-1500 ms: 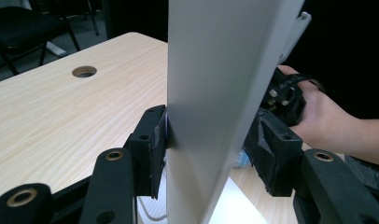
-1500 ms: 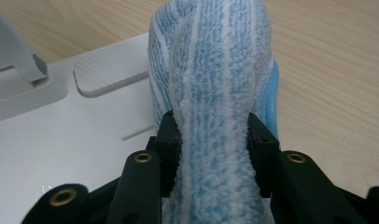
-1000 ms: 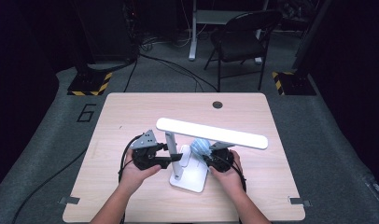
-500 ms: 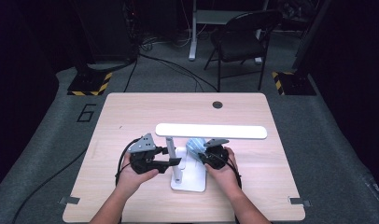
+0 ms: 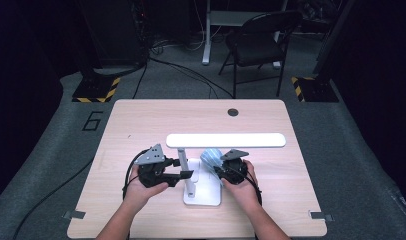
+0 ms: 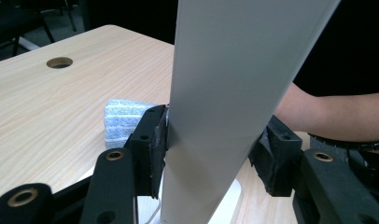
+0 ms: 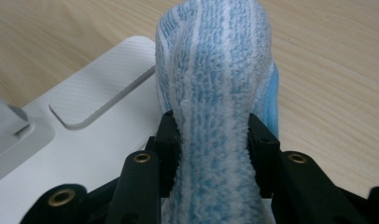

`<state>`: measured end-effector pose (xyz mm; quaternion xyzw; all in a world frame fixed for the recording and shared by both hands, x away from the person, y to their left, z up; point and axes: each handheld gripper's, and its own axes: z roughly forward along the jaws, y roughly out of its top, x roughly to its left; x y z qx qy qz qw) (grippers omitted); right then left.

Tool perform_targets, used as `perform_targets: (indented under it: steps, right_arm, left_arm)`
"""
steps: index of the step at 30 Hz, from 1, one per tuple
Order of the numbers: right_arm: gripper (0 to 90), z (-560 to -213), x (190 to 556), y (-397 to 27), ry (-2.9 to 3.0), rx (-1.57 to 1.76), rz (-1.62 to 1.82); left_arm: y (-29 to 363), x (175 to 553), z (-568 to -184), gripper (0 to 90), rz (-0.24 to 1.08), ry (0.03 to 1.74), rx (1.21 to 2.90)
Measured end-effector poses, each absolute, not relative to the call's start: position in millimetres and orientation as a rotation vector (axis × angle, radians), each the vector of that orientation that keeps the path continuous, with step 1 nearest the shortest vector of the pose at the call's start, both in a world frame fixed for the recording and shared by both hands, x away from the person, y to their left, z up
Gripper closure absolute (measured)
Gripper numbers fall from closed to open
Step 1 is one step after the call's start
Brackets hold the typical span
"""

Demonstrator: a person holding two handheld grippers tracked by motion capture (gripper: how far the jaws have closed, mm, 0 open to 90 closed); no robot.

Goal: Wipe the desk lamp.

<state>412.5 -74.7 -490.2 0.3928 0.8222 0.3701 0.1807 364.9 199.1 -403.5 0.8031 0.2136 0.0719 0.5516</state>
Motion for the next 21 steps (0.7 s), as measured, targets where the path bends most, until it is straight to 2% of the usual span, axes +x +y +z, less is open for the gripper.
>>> perform_targets:
  steps: [15, 21]
  right_arm:
    - [63.6, -486, 405, -93, 2.314, 1.114, 1.036]
    - [63.6, -486, 407, -93, 2.305, 1.134, 1.036]
  left_arm:
    - [188, 362, -403, 49.5, 0.114, 0.419, 1.93]
    - [181, 361, -403, 50.9, 0.167, 0.421, 1.933]
